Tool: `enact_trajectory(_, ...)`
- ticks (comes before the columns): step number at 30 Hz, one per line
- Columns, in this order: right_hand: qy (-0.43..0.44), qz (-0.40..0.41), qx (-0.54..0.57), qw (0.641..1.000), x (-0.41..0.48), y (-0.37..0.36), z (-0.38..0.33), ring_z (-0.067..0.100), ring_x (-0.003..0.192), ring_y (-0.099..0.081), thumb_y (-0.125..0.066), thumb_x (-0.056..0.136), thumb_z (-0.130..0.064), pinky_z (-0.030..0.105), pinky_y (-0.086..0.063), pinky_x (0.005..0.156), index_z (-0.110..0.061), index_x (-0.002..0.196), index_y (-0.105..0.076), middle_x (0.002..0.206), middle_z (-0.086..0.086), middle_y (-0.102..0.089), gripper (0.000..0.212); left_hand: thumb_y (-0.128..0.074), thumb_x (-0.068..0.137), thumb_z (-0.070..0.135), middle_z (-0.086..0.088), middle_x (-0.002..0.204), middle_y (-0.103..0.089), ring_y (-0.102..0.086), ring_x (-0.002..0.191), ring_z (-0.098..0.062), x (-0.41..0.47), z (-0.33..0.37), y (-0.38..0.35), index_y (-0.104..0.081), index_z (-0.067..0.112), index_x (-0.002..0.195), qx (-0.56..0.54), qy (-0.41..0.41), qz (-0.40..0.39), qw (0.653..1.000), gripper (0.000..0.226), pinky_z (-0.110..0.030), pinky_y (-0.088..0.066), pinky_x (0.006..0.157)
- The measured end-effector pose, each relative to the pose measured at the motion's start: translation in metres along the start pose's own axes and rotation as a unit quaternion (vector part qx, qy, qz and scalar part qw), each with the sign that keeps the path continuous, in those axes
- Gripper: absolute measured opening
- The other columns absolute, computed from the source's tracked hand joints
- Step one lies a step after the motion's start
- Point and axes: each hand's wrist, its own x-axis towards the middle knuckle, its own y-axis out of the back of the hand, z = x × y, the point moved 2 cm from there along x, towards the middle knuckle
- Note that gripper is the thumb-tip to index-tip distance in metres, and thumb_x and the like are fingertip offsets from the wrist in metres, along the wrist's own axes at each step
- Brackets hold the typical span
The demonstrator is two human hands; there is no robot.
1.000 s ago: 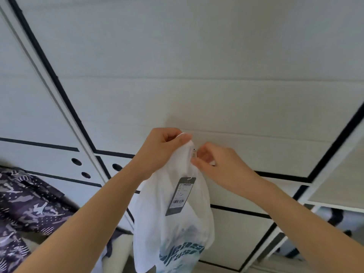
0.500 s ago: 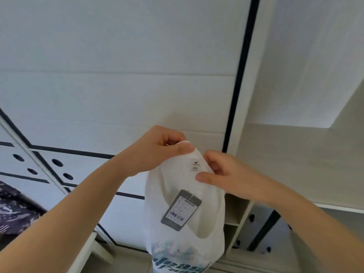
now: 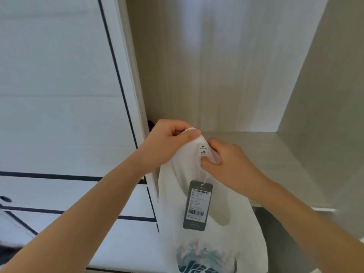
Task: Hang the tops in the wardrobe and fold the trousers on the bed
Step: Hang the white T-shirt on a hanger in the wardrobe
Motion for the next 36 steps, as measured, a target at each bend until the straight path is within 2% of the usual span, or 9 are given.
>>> enact_trajectory(6,-0.038,-0.033,-0.095,0.994,0.002,0.064,0.049,0.005,0.075,-0.058,-0.060,0.083,-0.010,0.022,-0.047,0.067,-0.025,0.090,-0.065,0.087,-0.009,-0.064,0.017,-0.066,0.093,0.024,-0.022,0.078,-0.066,-0.053,0.063,-0.012,0.031,0.013,-0.033,-0.075,0.010,0.081,0.005,-0.012,-0.048,0.999,0.020,-0.024,-0.041,0.057)
enact_trajectory(11,-0.090,0.112,-0.194,0.970,0.017,0.110,0.072,0.010,0.063,-0.055,-0.070,0.083,-0.036,0.027,-0.044,0.061,-0.032,0.074,-0.062,0.065,-0.014,-0.054,0.013,-0.071,0.085,0.038,-0.026,0.081,-0.066,-0.054,0.067,-0.019,0.053,0.017,-0.055,-0.077,0.017,0.080,-0.012,-0.012,-0.107,0.994,0.022,-0.032,-0.041,0.063)
enact_trajectory(13,-0.128,0.119,-0.155,0.972,0.026,0.112,0.070,0.012,0.057,-0.063,-0.065,0.088,-0.036,0.026,-0.050,0.059,-0.025,0.075,-0.066,0.054,-0.007,-0.064,0.017,-0.071,0.083,0.040,-0.021,0.074,-0.066,-0.052,0.066,-0.019,0.061,0.020,-0.063,-0.076,0.014,0.079,-0.016,-0.013,-0.139,0.990,0.027,-0.032,-0.040,0.063)
enact_trajectory(17,-0.188,0.043,0.095,0.977,0.045,0.108,0.062,0.019,0.052,-0.070,-0.052,0.095,-0.016,0.023,-0.055,0.048,-0.010,0.088,-0.066,0.059,0.006,-0.071,0.016,-0.070,0.089,0.024,-0.031,0.079,-0.061,-0.049,0.069,-0.020,0.075,0.023,-0.075,-0.075,0.006,0.083,-0.016,-0.014,-0.161,0.987,0.020,-0.035,-0.038,0.067)
enact_trajectory(21,-0.173,0.046,0.125,0.976,0.059,0.108,0.064,0.022,0.063,-0.072,-0.056,0.091,-0.007,0.030,-0.061,0.060,-0.008,0.093,-0.071,0.079,0.009,-0.073,0.015,-0.070,0.088,0.021,-0.027,0.091,-0.068,-0.058,0.074,-0.018,0.084,0.025,-0.078,-0.077,0.007,0.088,-0.052,0.000,-0.162,0.985,0.016,-0.032,-0.045,0.071)
enact_trajectory(26,-0.093,-0.101,-0.004,0.991,0.055,0.106,0.073,0.008,0.069,-0.064,-0.058,0.088,-0.016,0.015,-0.046,0.059,-0.020,0.090,-0.069,0.081,-0.006,-0.070,0.012,-0.070,0.088,0.020,-0.013,0.087,-0.074,-0.068,0.078,-0.013,0.090,0.029,-0.082,-0.079,0.014,0.085,-0.104,0.001,-0.161,0.982,0.011,-0.024,-0.052,0.074)
enact_trajectory(30,-0.094,-0.106,0.046,0.989,0.046,0.118,0.085,0.010,0.048,-0.058,-0.055,0.088,-0.013,0.025,-0.050,0.053,-0.014,0.074,-0.064,0.056,-0.006,-0.064,0.016,-0.070,0.084,0.028,-0.007,0.083,-0.075,-0.069,0.075,-0.012,0.093,0.033,-0.087,-0.078,0.011,0.085,-0.131,0.000,-0.116,0.985,0.019,-0.019,-0.053,0.068)
enact_trajectory(33,-0.096,-0.121,0.223,0.962,0.040,0.133,0.092,0.016,0.074,-0.073,-0.060,0.094,-0.022,0.029,-0.059,0.071,-0.007,0.095,-0.068,0.080,0.003,-0.075,0.017,-0.068,0.088,0.018,0.000,0.078,-0.074,-0.066,0.072,-0.007,0.096,0.037,-0.093,-0.077,0.009,0.082,-0.153,0.004,-0.035,0.988,0.013,-0.017,-0.051,0.067)
enact_trajectory(36,-0.050,-0.142,0.232,0.961,0.035,0.141,0.099,0.012,0.099,-0.069,-0.060,0.094,-0.025,0.035,-0.055,0.091,-0.018,0.117,-0.063,0.107,0.000,-0.073,0.024,-0.066,0.090,0.017,-0.008,0.081,-0.073,-0.066,0.073,-0.013,0.097,0.045,-0.100,-0.074,0.001,0.089,-0.162,0.018,0.006,0.987,0.018,-0.023,-0.053,0.068)
